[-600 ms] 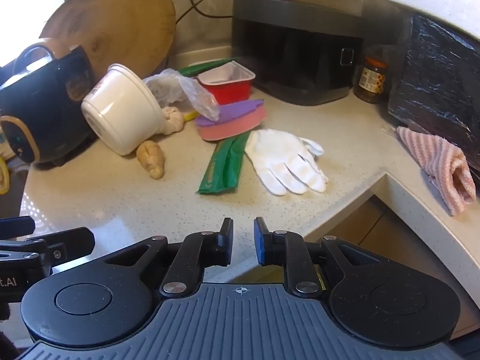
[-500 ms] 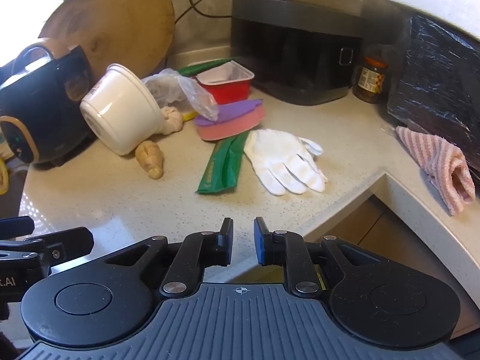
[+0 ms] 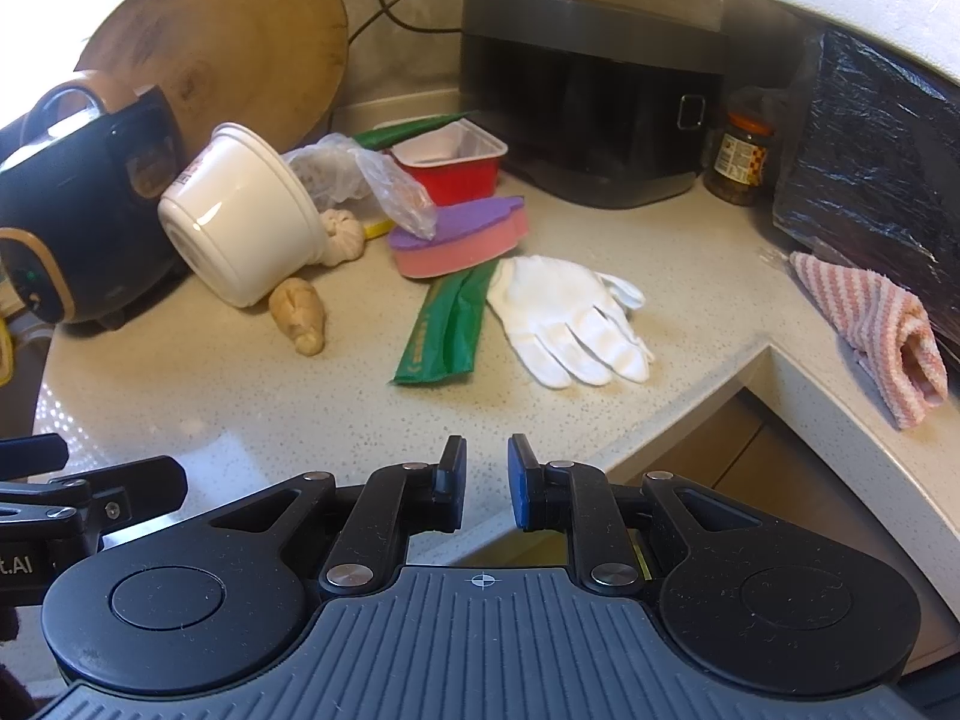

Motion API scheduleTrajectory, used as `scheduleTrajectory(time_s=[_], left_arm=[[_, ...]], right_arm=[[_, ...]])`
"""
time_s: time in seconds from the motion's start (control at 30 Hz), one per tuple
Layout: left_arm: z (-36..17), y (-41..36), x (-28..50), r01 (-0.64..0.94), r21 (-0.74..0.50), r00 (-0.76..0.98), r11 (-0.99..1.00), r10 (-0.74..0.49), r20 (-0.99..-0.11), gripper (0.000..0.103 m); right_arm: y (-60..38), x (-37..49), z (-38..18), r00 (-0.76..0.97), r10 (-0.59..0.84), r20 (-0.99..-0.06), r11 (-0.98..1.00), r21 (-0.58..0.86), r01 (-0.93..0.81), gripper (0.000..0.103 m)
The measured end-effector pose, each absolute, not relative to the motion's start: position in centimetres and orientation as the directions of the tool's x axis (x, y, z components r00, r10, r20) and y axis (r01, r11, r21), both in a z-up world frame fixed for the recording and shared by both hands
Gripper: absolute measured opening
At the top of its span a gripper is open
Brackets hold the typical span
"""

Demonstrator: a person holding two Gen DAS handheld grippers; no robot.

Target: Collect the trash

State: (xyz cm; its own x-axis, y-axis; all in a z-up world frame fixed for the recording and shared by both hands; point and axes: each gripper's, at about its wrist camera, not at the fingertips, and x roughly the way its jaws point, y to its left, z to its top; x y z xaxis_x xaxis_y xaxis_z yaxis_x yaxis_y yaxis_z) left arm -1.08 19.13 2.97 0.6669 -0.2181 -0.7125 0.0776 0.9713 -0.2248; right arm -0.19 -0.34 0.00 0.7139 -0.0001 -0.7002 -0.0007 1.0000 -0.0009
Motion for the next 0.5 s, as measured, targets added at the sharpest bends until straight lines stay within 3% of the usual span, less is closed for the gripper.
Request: scheduleTrajectory(time_s=[0.5], left_arm=[[2.83,19.34,-1.2,0.078,-0.229,0.667,0.97,-0.221,-0.712,0.102]], right_arm=[[-0.26,-0.54,0.02,0.73,-0.005,-0.683,1.0,-0.008,-0.001,0.019]])
